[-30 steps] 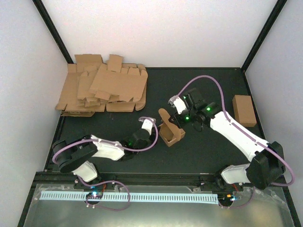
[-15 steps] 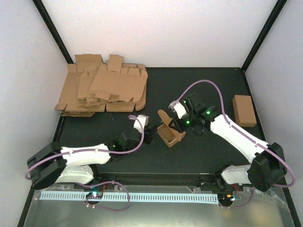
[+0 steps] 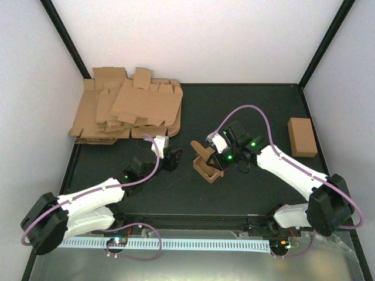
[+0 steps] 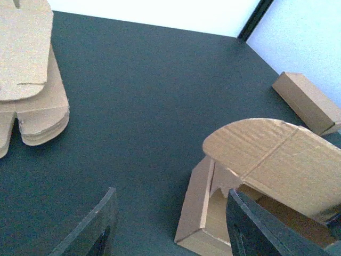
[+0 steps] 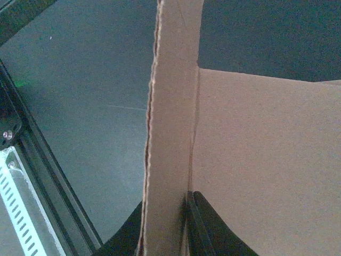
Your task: Fold the paper box
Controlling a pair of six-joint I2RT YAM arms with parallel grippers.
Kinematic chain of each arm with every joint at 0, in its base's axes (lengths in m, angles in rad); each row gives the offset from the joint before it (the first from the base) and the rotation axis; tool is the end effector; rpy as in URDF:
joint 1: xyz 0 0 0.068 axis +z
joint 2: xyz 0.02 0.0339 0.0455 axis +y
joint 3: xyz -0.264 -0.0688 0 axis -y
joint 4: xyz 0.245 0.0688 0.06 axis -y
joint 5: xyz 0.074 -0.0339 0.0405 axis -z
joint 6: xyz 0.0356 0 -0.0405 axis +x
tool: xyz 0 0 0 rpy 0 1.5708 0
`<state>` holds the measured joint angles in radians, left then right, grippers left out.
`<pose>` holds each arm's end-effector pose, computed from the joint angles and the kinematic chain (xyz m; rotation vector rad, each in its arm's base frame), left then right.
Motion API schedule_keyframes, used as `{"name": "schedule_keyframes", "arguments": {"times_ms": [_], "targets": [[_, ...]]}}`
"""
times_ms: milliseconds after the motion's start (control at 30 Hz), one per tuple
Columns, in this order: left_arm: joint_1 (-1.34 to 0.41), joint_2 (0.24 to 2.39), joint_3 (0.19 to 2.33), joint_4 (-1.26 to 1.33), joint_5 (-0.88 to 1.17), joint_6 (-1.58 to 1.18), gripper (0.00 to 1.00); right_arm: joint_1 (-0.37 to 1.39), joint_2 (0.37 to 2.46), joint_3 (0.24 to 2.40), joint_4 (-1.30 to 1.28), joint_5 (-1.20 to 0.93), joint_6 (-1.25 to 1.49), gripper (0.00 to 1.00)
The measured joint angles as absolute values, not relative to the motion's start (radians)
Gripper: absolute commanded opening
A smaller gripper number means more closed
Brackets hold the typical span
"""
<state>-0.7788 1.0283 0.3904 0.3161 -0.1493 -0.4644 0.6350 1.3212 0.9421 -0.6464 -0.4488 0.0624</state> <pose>0.1602 -0.1507 0.2074 0.2013 1.9411 -0.6994 0.1998 0.1664 0.2437 -0.9149 2.5062 0.8255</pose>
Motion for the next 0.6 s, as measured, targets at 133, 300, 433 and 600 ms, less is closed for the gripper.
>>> {"name": "schedule_keyframes", "arguments": {"times_ms": [133, 300, 433, 600], "targets": [[-0.761, 1.028, 0.405, 0.28, -0.097, -0.464, 0.6, 0.644, 1.336, 0.931, -0.631, -0.45, 0.065, 0.18], [-0.713, 1.039, 0.456, 0.239, -0.01, -0.472, 0.61, 0.651, 1.343, 0.91, -0.596, -0.455, 0.074, 0.21], [-0.672, 1.081, 0.506, 0.201, 0.079, -0.478, 0.62, 0.665, 1.346, 0.896, -0.562, -0.455, 0.091, 0.22], [-0.66, 1.131, 0.543, 0.171, 0.164, -0.481, 0.63, 0.686, 1.358, 0.875, -0.497, -0.454, 0.127, 0.32]]}}
